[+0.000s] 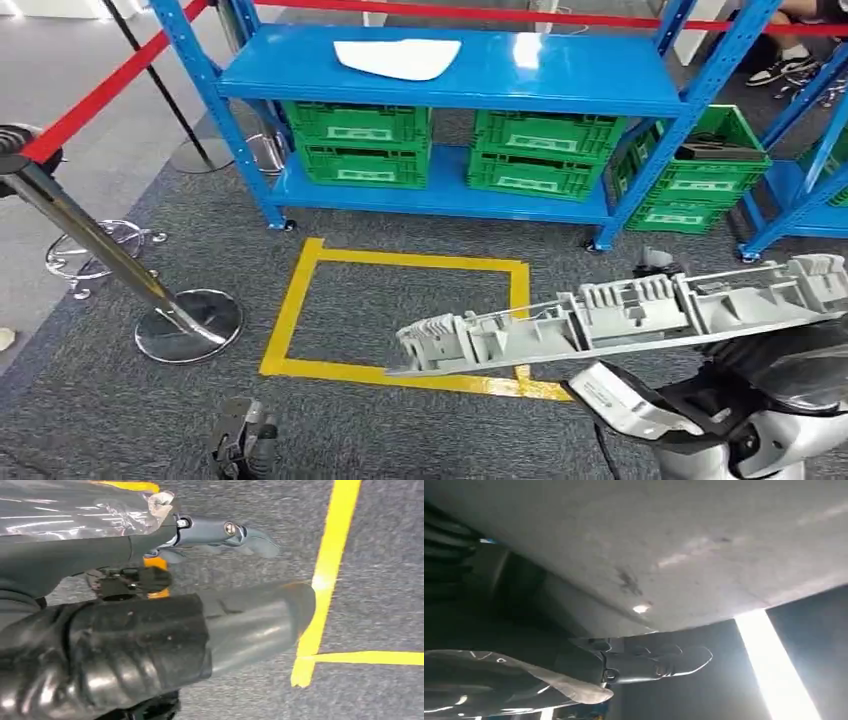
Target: Take the parts from the cabinet and place them on the table.
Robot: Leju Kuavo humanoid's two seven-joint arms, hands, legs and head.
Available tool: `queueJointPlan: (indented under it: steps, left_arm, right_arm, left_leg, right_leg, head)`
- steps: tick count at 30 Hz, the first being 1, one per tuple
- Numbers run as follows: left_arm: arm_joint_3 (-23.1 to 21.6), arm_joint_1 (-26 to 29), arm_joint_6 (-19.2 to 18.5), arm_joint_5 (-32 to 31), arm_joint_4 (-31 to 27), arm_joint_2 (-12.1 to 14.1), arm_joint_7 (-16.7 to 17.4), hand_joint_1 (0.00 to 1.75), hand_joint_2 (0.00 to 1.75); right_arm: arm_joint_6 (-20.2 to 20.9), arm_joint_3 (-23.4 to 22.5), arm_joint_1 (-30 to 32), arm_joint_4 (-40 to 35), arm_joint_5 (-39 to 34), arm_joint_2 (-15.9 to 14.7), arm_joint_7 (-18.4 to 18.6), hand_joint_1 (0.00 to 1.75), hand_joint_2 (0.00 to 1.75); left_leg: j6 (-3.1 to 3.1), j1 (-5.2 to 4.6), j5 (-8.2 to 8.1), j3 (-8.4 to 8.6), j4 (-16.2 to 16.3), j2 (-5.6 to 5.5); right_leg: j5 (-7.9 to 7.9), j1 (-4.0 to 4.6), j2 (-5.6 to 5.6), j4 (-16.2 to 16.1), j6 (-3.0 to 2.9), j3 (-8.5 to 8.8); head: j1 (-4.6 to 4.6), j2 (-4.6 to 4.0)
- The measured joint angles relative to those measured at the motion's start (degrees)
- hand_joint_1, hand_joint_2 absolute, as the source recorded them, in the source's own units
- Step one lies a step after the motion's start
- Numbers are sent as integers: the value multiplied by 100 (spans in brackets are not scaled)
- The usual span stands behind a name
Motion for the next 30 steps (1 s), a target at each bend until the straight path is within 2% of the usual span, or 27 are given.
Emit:
queueJointPlan:
  steps: [1,2,3,4,5,6,7,8,9,10,11,12,13,14,15,16,17,18,19,20,21,22,23,27,29,30]
  left_arm:
    - [0,0,0,-6,0,4,0,0,0]
    - [0,1,2,-15,0,4,7,0,0]
    - [0,2,2,-17,0,4,11,0,0]
    - [0,0,2,-22,0,4,13,0,0]
    - [0,0,4,-22,0,2,13,0,0]
    - [0,1,7,-22,0,-2,13,0,0]
    - [0,-3,13,-22,0,-4,13,0,0]
    - [-2,-1,13,-22,0,-4,15,0,0]
    - [-2,-4,13,-22,0,-4,15,0,0]
    - [-2,-2,13,-22,0,-7,15,0,0]
    - [-2,16,13,-22,0,-4,15,0,0]
    - [-4,12,13,-20,0,2,18,0,0]
    - [-4,14,13,-22,0,2,17,0,0]
    - [-7,13,13,-22,0,4,17,0,0]
    - [-7,13,13,-22,0,7,17,0,0]
    - [-7,12,13,-22,0,9,17,0,0]
    - [-7,12,13,-22,0,11,17,0,0]
    - [-7,12,13,-22,0,11,17,0,0]
    - [-7,10,13,-22,0,13,17,0,0]
    - [-7,3,11,-22,0,13,17,0,0]
    - [-7,-4,9,-22,0,13,17,0,0]
    - [-7,-20,4,-22,0,13,17,0,0]
    - [-7,-22,0,-22,0,13,17,0,0]
    - [-7,-23,0,-22,0,13,17,0,0]
    - [-7,-31,0,-20,0,17,20,0,0]
    - [-9,-27,-2,-20,0,22,20,0,0]
  right_arm:
    - [0,-20,3,0,0,0,-2,0,0]
    - [0,-31,11,0,0,0,-4,0,0]
    - [0,-35,15,0,0,0,-7,0,0]
    - [0,-35,14,0,0,0,-9,0,0]
    - [0,-35,11,-2,0,0,-15,0,0]
    - [0,-35,10,-9,0,0,-15,0,0]
    - [0,-35,2,-17,0,0,-15,0,0]
    - [-2,-35,2,-39,0,0,-15,0,0]
    - [0,-37,-2,-44,0,0,-15,0,0]
    - [0,-39,3,-44,0,0,-15,0,0]
    - [0,-41,13,-44,0,0,-15,0,0]
    - [0,-41,-7,-44,0,0,-22,0,0]
    - [0,-44,-2,-46,0,2,-26,0,0]
    - [0,-52,8,-46,0,2,-26,0,0]
    - [0,-57,4,-46,0,2,-26,0,0]
    - [0,-57,4,-46,2,2,-31,0,0]
    - [0,-59,14,-44,4,2,-37,0,0]
    - [0,-59,21,-44,2,2,-37,0,0]
    - [0,-59,15,-44,2,2,-37,0,0]
    - [0,-61,15,-44,2,2,-41,0,0]
    - [0,-63,16,-44,2,2,-44,0,0]
    - [0,-68,12,-46,2,2,-46,0,0]
    - [0,-70,1,-46,2,2,-46,0,0]
    - [0,-70,0,-46,2,2,-46,0,0]
    - [0,-70,9,-46,2,2,-50,0,0]
    - [0,-70,3,-46,2,2,-57,0,0]
  left_leg:
    - [-1,-3,76,-86,16,2]
    - [-8,-5,139,-190,24,10]
    - [-15,-7,196,-275,40,14]
    - [-26,-9,247,-360,57,16]
    - [-36,-10,292,-410,60,14]
    - [-50,-11,335,-442,66,13]
    - [-83,-39,374,-488,71,14]
    - [-106,-24,452,-504,75,14]
    - [-129,-3,518,-541,63,17]
    - [-160,10,565,-561,32,19]
    - [-198,-19,624,-581,-15,8]
    - [-235,-5,474,-624,14,-19]
    - [-265,3,174,-695,238,-28]
    - [-302,31,-195,-807,697,-35]
    - [-331,53,-500,-924,1197,-35]
    - [-356,66,-669,-1001,1618,-34]
    - [-379,87,-657,-994,1858,-35]
    - [-393,105,-516,-892,1843,-34]
    - [-401,117,-319,-710,1630,-34]
    - [-408,133,-109,-384,1164,-34]
    - [-412,147,-70,-94,716,-36]
    - [-405,118,-293,112,407,-61]
    - [-385,100,-301,142,260,-76]
    - [-380,100,-303,153,245,-81]
    - [-346,99,-321,144,234,-80]
    - [-270,66,-271,84,263,-84]
  right_leg:
    - [-132,1,-2,415,17,-74]
    - [-45,1,-2,591,20,-48]
    - [167,2,-1,530,18,82]
    - [419,4,-1,257,-1,322]
    - [592,11,-1,-190,-33,648]
    - [625,22,1,-757,-79,1032]
    - [477,54,-3,-1227,-119,1360]
    - [396,52,-10,-1461,-122,1443]
    - [404,75,3,-1467,-122,1381]
    - [432,89,6,-1462,-134,1389]
    - [568,56,-4,-1517,-190,1316]
    - [616,19,-31,-1567,-230,1322]
    - [661,10,-28,-1552,-292,1260]
    - [698,9,-38,-1528,-306,1190]
    - [736,9,-42,-1498,-313,1114]
    - [762,7,-46,-1445,-312,1030]
    - [780,2,-49,-1383,-305,945]
    - [800,-2,-53,-1326,-296,858]
    - [816,-10,-51,-1261,-283,766]
    - [830,-23,-43,-1182,-260,672]
    - [842,-27,-40,-1131,-241,616]
    - [870,-4,-39,-1100,-197,549]
    - [883,0,-38,-1078,-179,530]
    - [888,0,-38,-1077,-173,526]
    - [930,-5,-41,-1080,-126,507]
    - [1018,-28,-46,-1097,-49,485]
  head:
    - [11,0]
    - [9,0]
    - [13,0]
    - [9,0]
    - [11,0]
    - [11,0]
    - [9,0]
    - [-7,0]
    - [7,0]
    - [7,0]
    - [9,0]
    - [20,0]
    - [-18,0]
    - [-48,0]
    - [-31,0]
    - [-48,0]
    - [-50,0]
    - [-53,0]
    - [-50,0]
    - [-55,0]
    - [-53,0]
    - [-59,0]
    - [-50,0]
    - [-44,0]
    - [-48,0]
    - [-48,0]
